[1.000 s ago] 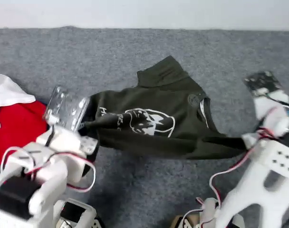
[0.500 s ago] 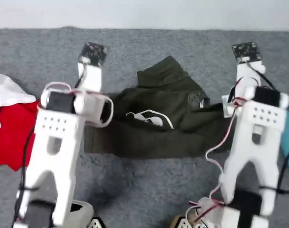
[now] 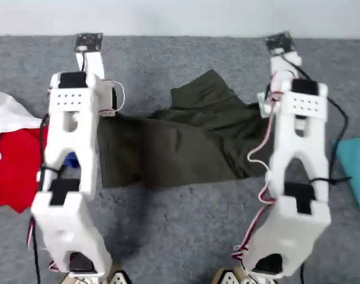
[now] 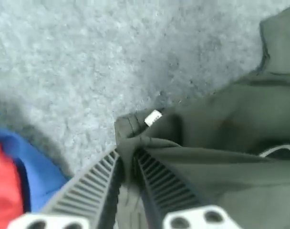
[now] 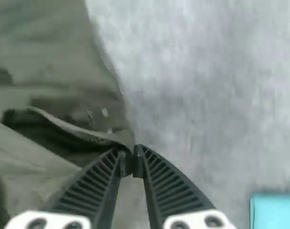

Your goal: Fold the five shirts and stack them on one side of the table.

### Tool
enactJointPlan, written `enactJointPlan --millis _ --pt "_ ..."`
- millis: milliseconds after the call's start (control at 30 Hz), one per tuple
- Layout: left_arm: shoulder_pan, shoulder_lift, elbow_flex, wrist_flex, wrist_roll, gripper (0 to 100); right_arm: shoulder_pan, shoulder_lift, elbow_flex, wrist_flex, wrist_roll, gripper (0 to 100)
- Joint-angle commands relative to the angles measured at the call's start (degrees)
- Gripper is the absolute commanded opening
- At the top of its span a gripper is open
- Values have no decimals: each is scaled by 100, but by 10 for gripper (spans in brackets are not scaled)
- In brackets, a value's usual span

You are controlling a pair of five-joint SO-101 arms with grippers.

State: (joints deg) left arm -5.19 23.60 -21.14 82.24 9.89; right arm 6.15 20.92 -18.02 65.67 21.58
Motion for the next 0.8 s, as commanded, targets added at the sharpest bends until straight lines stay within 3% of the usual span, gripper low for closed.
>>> enactJointPlan --millis 0,167,300,400,467,600,767 --pt "-53 888 -1684 932 132 13 -303 470 -1380 84 -44 9" --pt "-185 1829 -3134 1758 132 13 -734 1508 -3068 347 -18 9" --pt "-387 2268 -3916 1837 132 13 -1059 2334 -4273 374 -9 9" --pt "-440 2338 -4110 1837 132 13 -1209 2923 -5213 356 -9 20" --pt "-413 2338 -4101 1837 132 13 -1253 3248 -5723 505 -44 84" --pt "-352 2277 -4092 1837 114 14 -1156 3618 -6673 1525 -44 188" --pt "-123 2277 -4048 1846 105 15 -1033 3749 -7437 2281 -9 212"
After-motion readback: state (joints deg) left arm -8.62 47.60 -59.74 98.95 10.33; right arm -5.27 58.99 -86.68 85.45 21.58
